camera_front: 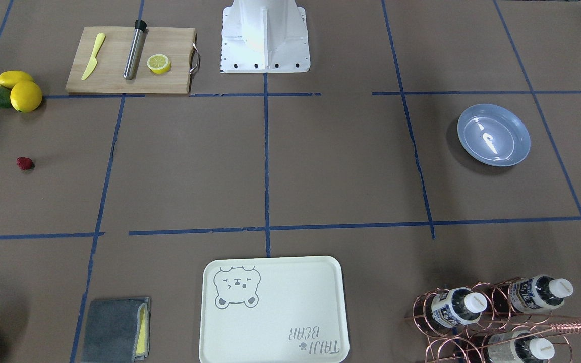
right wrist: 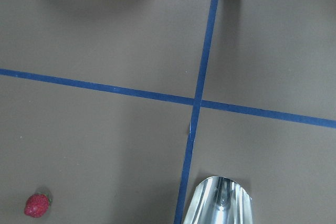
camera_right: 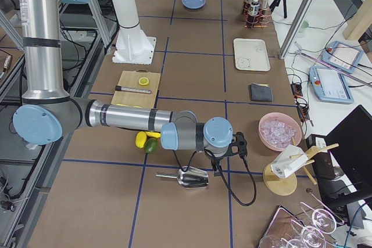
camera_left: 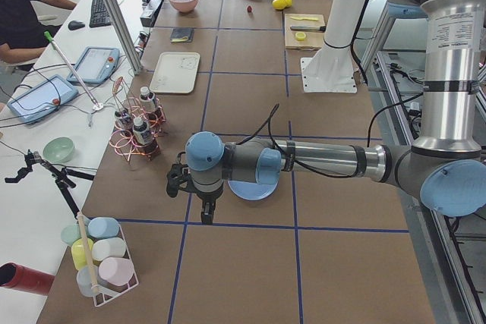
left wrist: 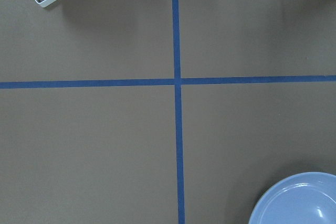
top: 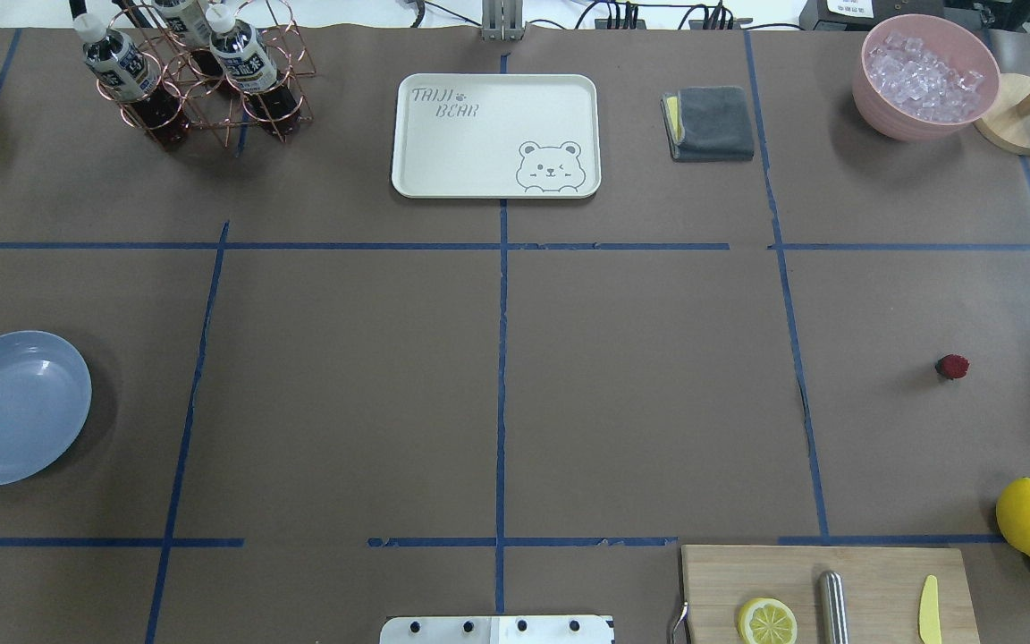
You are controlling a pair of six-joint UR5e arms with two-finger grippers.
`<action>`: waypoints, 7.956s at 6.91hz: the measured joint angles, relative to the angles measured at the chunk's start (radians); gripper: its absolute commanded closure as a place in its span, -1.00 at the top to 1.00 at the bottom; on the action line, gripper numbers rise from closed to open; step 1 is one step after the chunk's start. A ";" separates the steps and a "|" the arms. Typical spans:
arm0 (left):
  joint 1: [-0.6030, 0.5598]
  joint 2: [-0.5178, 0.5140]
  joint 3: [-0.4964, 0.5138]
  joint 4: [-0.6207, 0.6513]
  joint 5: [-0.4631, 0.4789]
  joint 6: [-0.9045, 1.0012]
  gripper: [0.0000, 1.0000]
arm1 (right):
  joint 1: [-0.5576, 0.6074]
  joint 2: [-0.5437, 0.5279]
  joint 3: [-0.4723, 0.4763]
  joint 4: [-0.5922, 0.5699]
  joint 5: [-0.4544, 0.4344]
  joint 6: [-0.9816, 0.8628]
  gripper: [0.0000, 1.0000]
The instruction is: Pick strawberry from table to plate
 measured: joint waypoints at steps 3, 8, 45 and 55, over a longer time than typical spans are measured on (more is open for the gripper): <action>0.005 -0.003 -0.003 -0.035 -0.004 -0.004 1.00 | 0.000 0.000 0.006 0.001 0.001 0.022 1.00; 0.190 0.094 0.002 -0.408 -0.031 -0.253 1.00 | -0.003 0.024 0.066 0.008 0.005 0.026 1.00; 1.066 -0.434 -0.073 -0.606 0.491 -1.781 -1.00 | -0.042 0.060 0.062 0.011 0.013 0.157 1.00; 1.085 -0.461 -0.066 -0.586 0.546 -1.760 1.00 | -0.052 0.061 0.061 0.007 0.021 0.191 1.00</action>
